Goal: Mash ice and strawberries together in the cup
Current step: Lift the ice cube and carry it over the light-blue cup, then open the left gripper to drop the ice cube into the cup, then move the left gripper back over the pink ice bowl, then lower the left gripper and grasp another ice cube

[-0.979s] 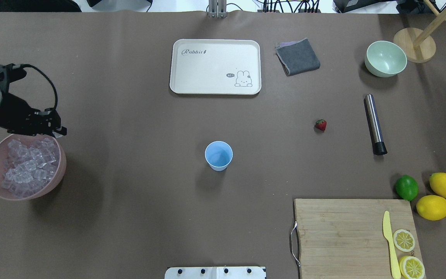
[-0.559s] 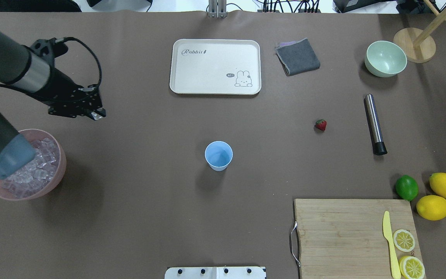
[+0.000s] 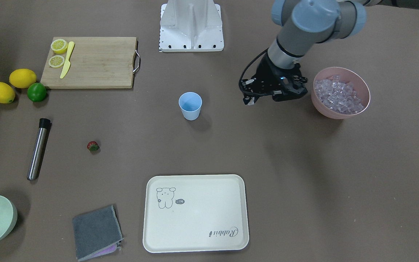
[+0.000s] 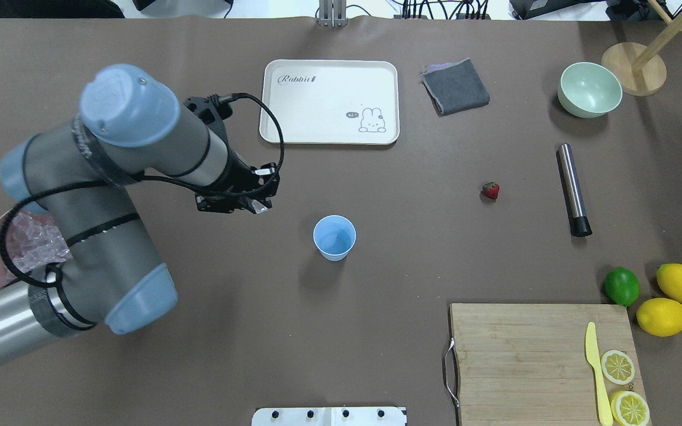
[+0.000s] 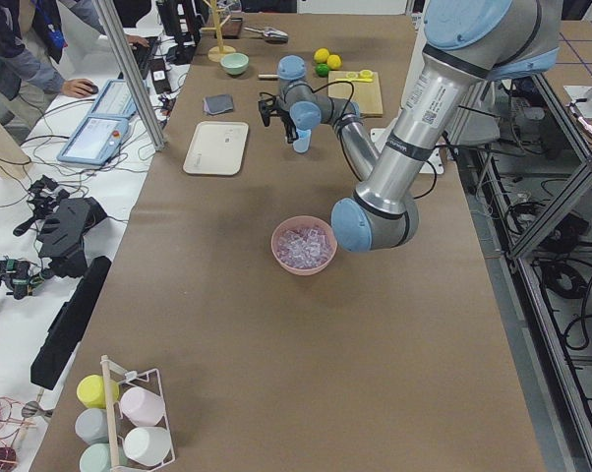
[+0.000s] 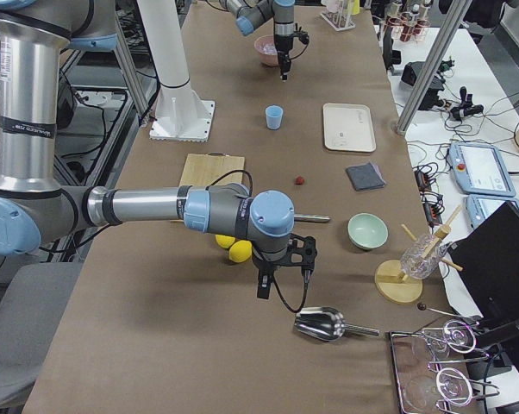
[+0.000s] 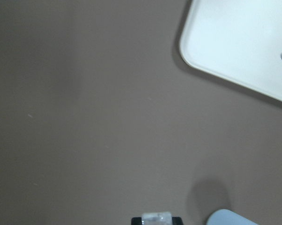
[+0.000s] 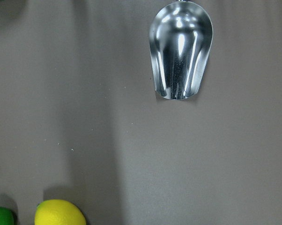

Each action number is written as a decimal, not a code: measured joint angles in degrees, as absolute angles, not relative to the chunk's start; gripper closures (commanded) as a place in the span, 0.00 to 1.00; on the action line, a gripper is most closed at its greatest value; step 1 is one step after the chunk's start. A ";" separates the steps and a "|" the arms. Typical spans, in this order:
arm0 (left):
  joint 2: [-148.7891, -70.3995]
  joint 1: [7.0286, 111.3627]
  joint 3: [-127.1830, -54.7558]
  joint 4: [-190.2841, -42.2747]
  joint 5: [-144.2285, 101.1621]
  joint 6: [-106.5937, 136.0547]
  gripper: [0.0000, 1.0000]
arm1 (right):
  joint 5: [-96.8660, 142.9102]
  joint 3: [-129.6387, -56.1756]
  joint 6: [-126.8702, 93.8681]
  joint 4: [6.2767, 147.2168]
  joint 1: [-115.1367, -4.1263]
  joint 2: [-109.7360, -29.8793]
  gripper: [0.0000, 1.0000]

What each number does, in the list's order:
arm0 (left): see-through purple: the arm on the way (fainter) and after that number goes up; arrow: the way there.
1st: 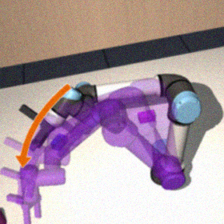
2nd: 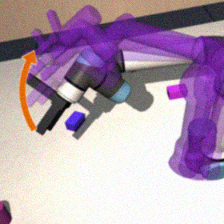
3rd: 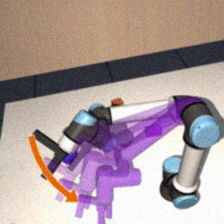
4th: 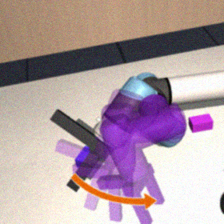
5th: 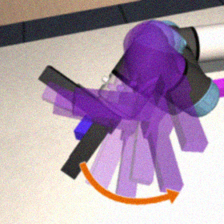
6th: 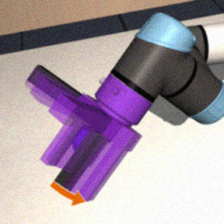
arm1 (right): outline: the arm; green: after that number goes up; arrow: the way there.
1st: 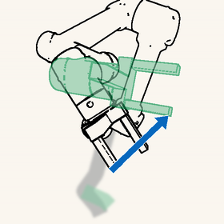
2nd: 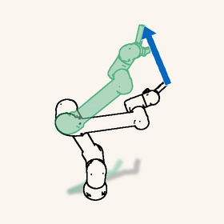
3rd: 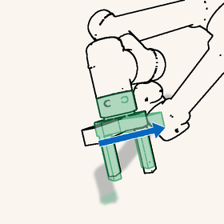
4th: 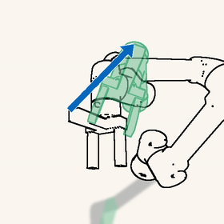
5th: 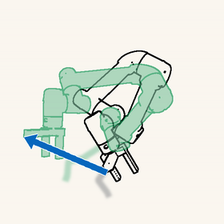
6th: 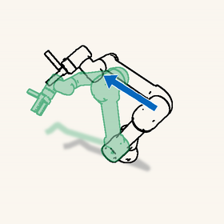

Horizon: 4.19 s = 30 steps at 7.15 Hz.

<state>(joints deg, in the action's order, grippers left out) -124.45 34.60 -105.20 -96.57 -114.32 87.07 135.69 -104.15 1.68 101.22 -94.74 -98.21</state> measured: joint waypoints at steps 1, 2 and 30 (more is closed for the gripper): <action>-126.95 31.43 -103.75 -96.04 -110.82 88.73 0.79 | 135.70 -104.46 1.67 101.29 -94.77 -98.44 0.00; -128.89 28.98 -102.25 -95.84 -108.03 89.90 0.79 | 135.70 -104.70 1.69 101.30 -94.84 -98.69 0.00; -78.08 55.50 -107.81 -128.15 -127.51 40.80 0.07 | 135.69 -105.95 1.50 101.34 -95.45 -99.56 0.00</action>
